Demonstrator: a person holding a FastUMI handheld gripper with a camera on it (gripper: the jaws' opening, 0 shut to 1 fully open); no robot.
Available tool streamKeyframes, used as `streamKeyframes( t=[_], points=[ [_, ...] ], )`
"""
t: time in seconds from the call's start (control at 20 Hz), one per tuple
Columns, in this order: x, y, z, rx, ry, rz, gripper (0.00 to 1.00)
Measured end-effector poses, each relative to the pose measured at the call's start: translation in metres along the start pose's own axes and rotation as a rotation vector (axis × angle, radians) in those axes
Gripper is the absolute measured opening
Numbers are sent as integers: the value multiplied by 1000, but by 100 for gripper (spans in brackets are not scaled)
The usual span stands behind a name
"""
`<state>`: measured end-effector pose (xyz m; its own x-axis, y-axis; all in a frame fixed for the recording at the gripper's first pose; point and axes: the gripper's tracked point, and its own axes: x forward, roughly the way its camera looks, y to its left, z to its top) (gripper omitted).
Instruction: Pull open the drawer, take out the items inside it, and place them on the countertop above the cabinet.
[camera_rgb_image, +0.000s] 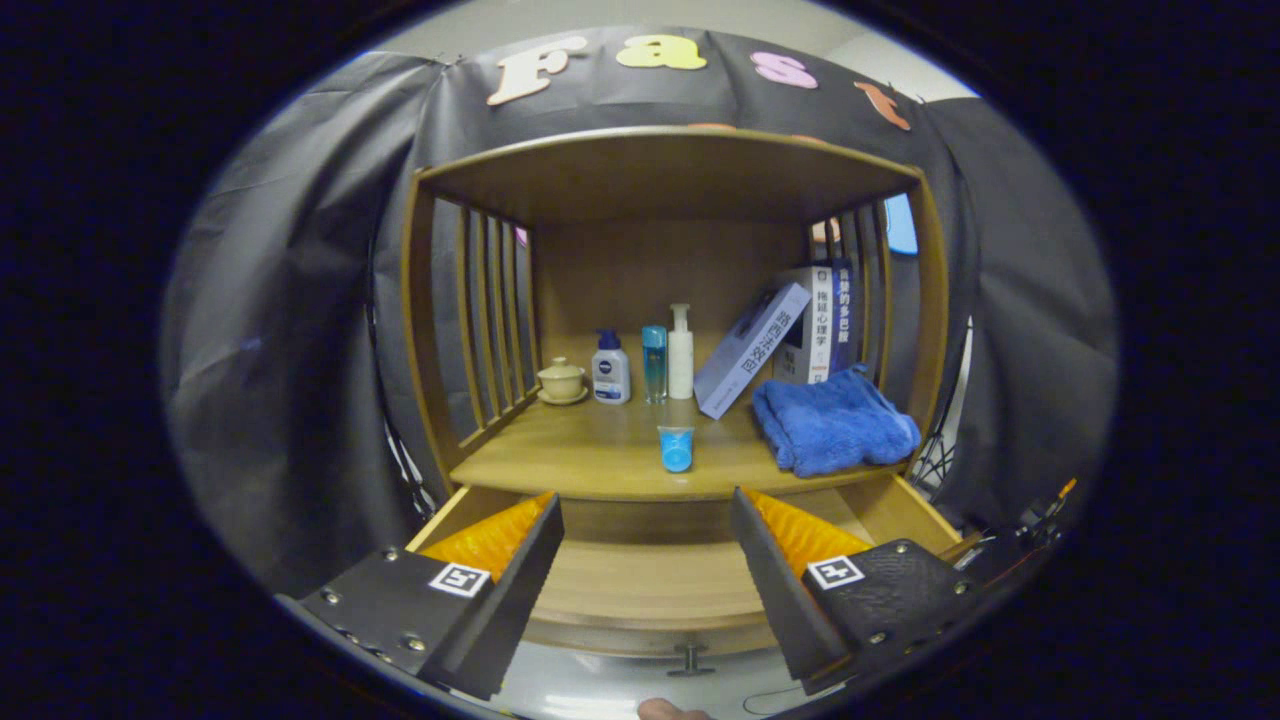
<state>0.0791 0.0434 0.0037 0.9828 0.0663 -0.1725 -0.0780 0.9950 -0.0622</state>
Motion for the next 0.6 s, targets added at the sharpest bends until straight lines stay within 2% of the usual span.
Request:
streamKeyframes(
  t=[0.35,0.6],
  points=[
    [-64,-6,-34,4,-65,-25,99],
    [-75,-22,-64,42,-76,-71,99]
  ],
)
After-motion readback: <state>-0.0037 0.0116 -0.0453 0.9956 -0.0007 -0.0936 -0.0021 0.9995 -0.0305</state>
